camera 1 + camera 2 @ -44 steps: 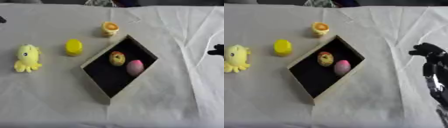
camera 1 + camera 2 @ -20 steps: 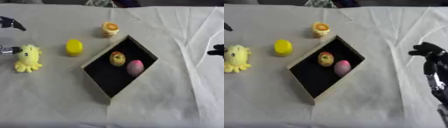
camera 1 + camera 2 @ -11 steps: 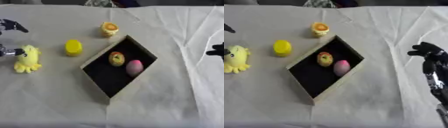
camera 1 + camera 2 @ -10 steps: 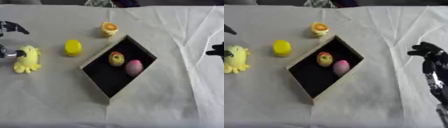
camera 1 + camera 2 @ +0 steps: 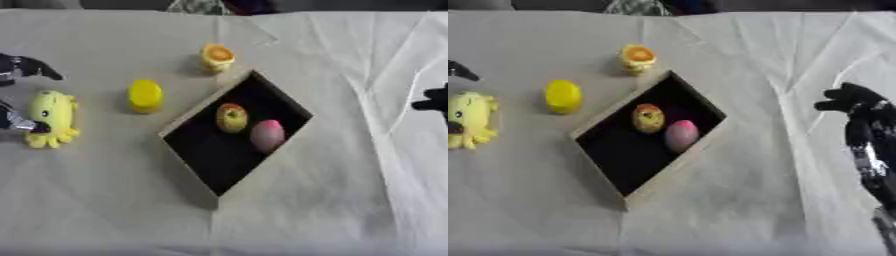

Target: Pick up objects on the table and place them in the box.

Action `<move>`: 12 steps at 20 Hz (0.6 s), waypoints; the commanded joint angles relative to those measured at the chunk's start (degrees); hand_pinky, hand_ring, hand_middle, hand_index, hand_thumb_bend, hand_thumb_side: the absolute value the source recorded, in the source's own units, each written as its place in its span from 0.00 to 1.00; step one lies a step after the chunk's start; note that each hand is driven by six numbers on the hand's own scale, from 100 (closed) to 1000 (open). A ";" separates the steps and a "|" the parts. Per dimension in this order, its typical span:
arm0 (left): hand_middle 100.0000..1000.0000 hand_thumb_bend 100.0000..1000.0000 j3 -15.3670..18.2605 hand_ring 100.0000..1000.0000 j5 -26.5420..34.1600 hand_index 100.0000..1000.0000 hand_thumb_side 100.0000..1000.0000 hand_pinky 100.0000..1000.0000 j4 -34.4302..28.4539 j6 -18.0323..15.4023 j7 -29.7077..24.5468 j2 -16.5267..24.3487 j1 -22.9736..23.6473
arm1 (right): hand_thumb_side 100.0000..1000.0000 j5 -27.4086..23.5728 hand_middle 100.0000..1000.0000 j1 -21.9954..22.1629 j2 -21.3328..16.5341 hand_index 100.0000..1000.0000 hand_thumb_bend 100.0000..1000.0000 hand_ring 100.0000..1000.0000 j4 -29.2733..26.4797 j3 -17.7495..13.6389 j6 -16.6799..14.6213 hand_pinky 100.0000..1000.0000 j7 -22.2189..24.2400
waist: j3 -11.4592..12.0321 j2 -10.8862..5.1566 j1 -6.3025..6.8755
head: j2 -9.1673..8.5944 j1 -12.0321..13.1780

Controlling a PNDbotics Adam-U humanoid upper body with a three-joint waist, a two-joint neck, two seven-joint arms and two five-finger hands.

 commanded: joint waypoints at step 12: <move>0.72 0.29 -0.25 0.82 -3.33 0.78 0.20 0.74 0.97 -5.93 -6.76 -0.15 -0.17 | 0.56 0.08 0.72 -0.35 -0.15 0.85 0.00 0.69 -0.81 -0.09 0.49 1.00 -0.39 | -0.20 -0.94 0.52 | 0.22 0.53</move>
